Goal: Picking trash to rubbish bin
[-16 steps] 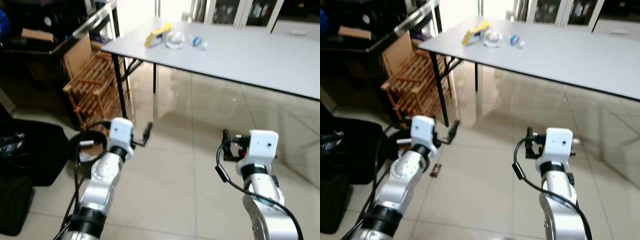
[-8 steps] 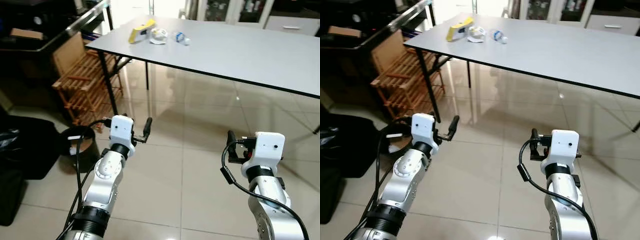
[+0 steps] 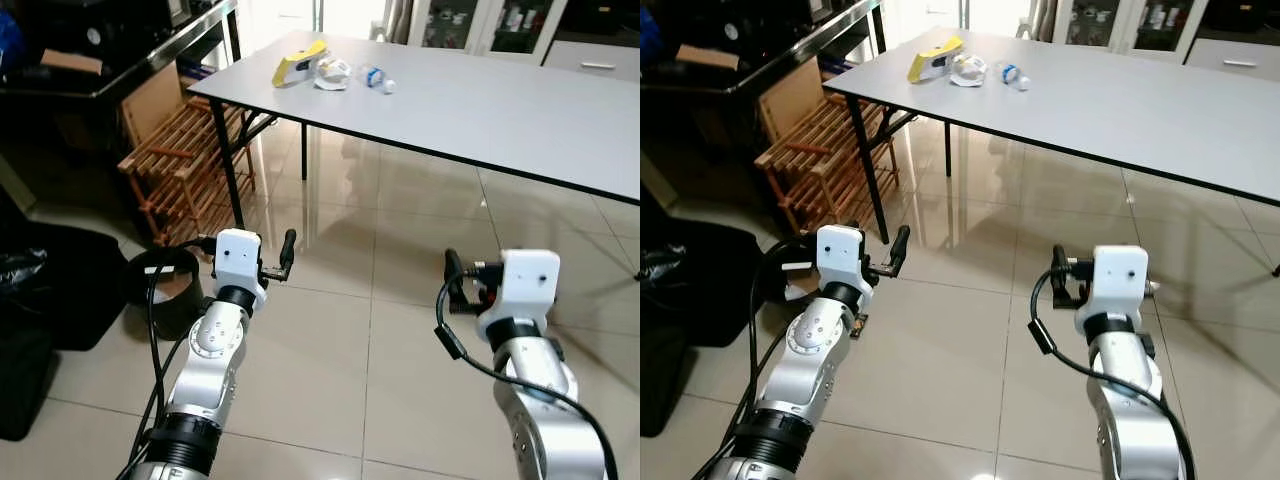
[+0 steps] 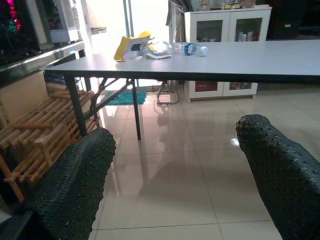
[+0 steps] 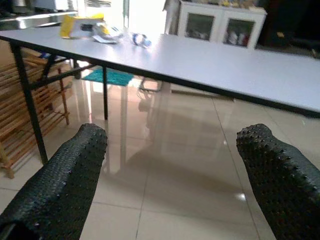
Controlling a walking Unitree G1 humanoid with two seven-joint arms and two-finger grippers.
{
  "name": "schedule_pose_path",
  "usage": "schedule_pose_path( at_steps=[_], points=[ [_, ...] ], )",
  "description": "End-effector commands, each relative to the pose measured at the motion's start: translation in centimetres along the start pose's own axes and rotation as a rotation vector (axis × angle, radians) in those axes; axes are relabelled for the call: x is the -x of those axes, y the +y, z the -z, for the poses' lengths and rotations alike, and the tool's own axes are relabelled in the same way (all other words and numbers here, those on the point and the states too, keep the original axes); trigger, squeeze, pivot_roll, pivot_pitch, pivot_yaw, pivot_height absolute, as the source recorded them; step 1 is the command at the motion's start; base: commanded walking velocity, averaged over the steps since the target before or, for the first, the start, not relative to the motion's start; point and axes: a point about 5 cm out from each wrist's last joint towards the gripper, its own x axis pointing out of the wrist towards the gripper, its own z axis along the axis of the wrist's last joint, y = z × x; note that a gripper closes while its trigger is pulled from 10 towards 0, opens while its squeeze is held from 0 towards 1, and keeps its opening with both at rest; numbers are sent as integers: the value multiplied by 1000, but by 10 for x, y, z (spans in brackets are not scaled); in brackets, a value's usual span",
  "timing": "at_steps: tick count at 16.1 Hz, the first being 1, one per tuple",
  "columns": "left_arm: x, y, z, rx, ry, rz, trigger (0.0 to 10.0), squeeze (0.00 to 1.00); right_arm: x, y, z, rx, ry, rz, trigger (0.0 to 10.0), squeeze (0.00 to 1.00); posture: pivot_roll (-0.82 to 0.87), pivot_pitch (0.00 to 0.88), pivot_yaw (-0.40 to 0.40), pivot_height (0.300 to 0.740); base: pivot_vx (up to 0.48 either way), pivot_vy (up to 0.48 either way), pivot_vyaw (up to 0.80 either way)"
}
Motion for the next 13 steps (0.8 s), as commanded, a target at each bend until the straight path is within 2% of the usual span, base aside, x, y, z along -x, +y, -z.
schedule_pose_path(
  at_steps=[1,7,11,13],
  points=[
    [3,2,1,8,-6,-37,10000,0,-4,2,0,6,9,-34,10000,0,-62,41,-44,740,0,0,0],
    [5,1,3,17,-9,-74,10000,0,-10,4,-2,18,9,-80,10000,0,-46,38,-81,740,0,0,0],
    [5,-1,2,27,-12,-40,10000,0,-11,4,-2,16,8,-87,10000,0,-50,39,-77,740,0,0,0],
    [4,-3,0,39,-24,-2,10000,0,-10,7,-1,9,9,-80,10000,0,-55,38,-60,740,418,0,0]
  ],
)
